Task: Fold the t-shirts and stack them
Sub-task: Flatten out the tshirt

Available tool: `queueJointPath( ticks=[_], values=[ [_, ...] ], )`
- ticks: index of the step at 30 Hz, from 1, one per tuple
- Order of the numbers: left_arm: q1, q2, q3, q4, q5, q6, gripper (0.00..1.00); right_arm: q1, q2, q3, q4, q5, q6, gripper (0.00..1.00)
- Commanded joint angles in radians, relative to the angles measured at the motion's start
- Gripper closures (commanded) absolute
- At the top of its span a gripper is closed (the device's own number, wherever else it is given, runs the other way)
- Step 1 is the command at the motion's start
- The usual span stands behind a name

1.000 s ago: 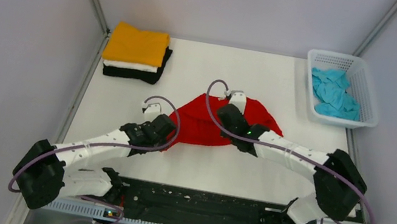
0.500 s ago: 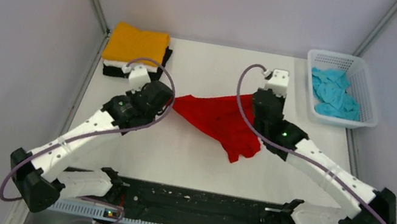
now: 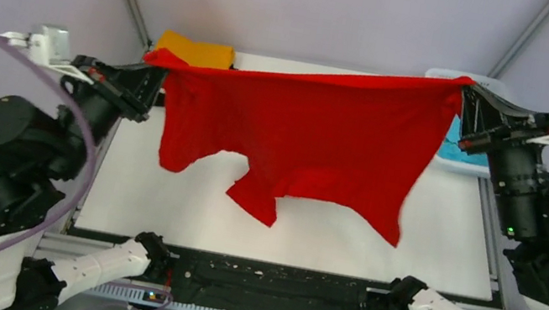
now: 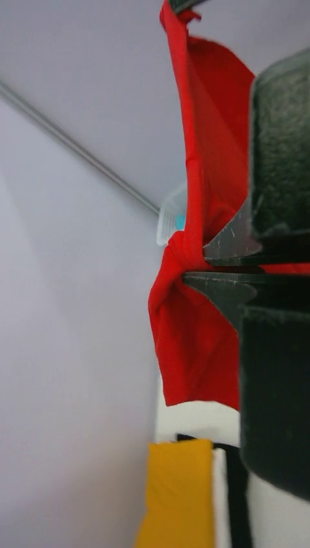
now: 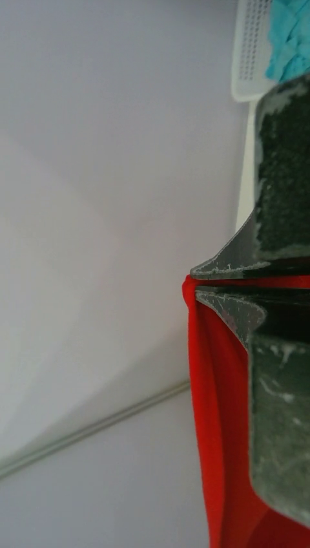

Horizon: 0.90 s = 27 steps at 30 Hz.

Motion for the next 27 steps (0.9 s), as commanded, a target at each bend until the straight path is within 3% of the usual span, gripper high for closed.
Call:
queueJointPath(
  ticks=[1, 5, 8, 11, 15, 16, 18, 20, 23, 27],
  values=[
    [0.009, 0.056, 0.210, 0.009, 0.207, 0.146, 1.00, -0.007, -0.021, 0.116, -0.078, -0.250, 0.031, 1.00],
    [0.008, 0.089, 0.292, 0.012, 0.266, 0.188, 1.00, -0.007, -0.029, 0.169, -0.089, -0.311, 0.035, 1.00],
    [0.009, 0.129, 0.289, 0.045, 0.222, 0.229, 1.00, -0.007, 0.001, 0.174, -0.092, -0.244, 0.019, 1.00],
    [0.009, 0.230, 0.291, 0.062, 0.087, 0.291, 1.00, -0.008, 0.045, 0.141, -0.070, -0.072, -0.018, 1.00],
    [0.018, 0.431, 0.278, 0.139, -0.254, 0.400, 1.00, -0.008, 0.117, 0.005, 0.075, 0.254, -0.108, 1.00],
    [0.047, 0.489, 0.283, 0.150, -0.261, 0.411, 1.00, -0.007, 0.146, -0.036, 0.144, 0.341, -0.148, 1.00],
    [0.151, 0.617, 0.321, 0.121, -0.129, 0.370, 1.00, -0.037, 0.222, -0.096, 0.262, 0.467, -0.229, 1.00],
    [0.262, 0.757, 0.356, 0.128, -0.015, 0.326, 1.00, -0.144, 0.313, -0.112, 0.246, 0.423, -0.165, 1.00],
    [0.319, 1.027, 0.440, 0.189, -0.043, 0.354, 1.00, -0.337, 0.480, -0.126, 0.196, 0.227, 0.016, 1.00],
    [0.365, 1.414, 0.771, 0.123, 0.041, 0.346, 0.76, -0.452, 0.779, -0.085, 0.236, 0.114, 0.110, 1.00]
  ],
)
